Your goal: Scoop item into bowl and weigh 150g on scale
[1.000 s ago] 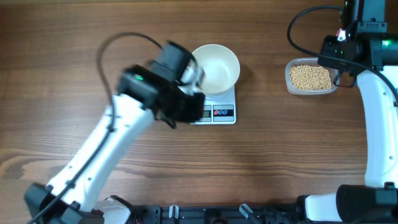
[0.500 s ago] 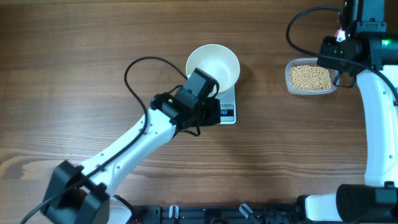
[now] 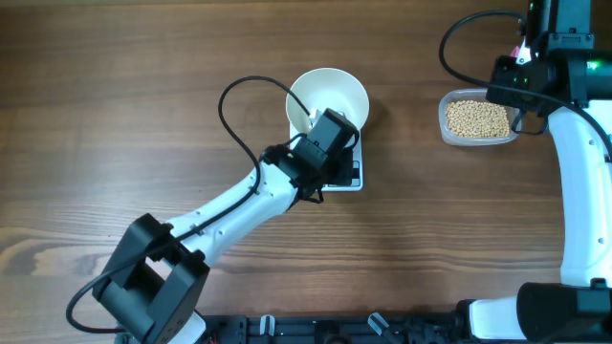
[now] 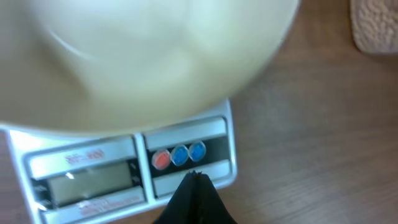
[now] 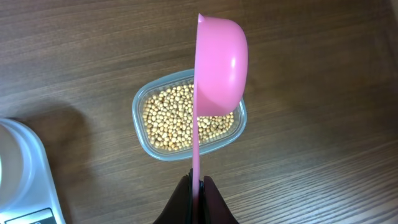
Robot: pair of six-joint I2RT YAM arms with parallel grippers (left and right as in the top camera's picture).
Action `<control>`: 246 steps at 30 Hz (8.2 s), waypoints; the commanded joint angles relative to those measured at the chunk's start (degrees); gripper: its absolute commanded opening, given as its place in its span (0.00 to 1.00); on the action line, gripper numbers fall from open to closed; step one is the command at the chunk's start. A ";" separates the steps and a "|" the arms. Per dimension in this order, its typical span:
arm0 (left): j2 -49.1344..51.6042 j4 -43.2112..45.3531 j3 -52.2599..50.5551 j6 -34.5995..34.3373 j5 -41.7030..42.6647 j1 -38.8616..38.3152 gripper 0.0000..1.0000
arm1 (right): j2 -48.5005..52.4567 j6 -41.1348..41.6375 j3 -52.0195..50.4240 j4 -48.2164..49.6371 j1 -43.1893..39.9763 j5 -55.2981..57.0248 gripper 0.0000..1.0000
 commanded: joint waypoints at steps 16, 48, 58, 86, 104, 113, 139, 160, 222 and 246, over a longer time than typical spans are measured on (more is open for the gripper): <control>3.08 1.18 -0.42 7.58 -8.07 -4.24 0.04 | 0.44 -0.76 -0.17 0.79 0.09 0.20 0.04; 4.66 0.26 -0.55 19.54 -4.33 -3.87 0.04 | 0.44 -4.26 -0.17 -1.05 0.09 1.18 0.04; -2.71 -8.15 -0.79 19.58 -0.09 -1.60 0.04 | 0.44 -5.22 -0.17 -1.62 0.09 1.18 0.04; 1.55 18.75 -13.44 23.87 2.91 -0.13 0.04 | 0.44 -5.22 -0.17 -1.18 0.09 1.11 0.04; 3.06 20.76 -13.44 24.06 -1.42 0.02 0.04 | 0.44 -5.22 -0.17 -1.14 0.09 1.11 0.04; 4.48 20.94 -13.44 24.06 -1.42 0.02 0.04 | 0.44 -5.25 -0.17 -1.16 0.09 1.11 0.04; 5.84 21.75 -13.44 24.06 -3.28 0.04 0.04 | 0.44 -5.25 -0.17 -1.16 0.09 1.14 0.04; 5.88 20.11 -13.44 24.06 -3.54 -0.02 0.04 | 0.44 -5.27 -0.17 -1.25 0.09 1.11 0.04; -22.93 16.09 -13.42 12.98 0.11 0.09 0.04 | 0.44 -5.07 -0.15 -0.50 0.09 -1.27 0.04; -45.22 -6.84 -13.44 3.87 -14.14 54.23 0.28 | 0.44 -11.28 -0.15 1.68 0.09 -7.56 0.04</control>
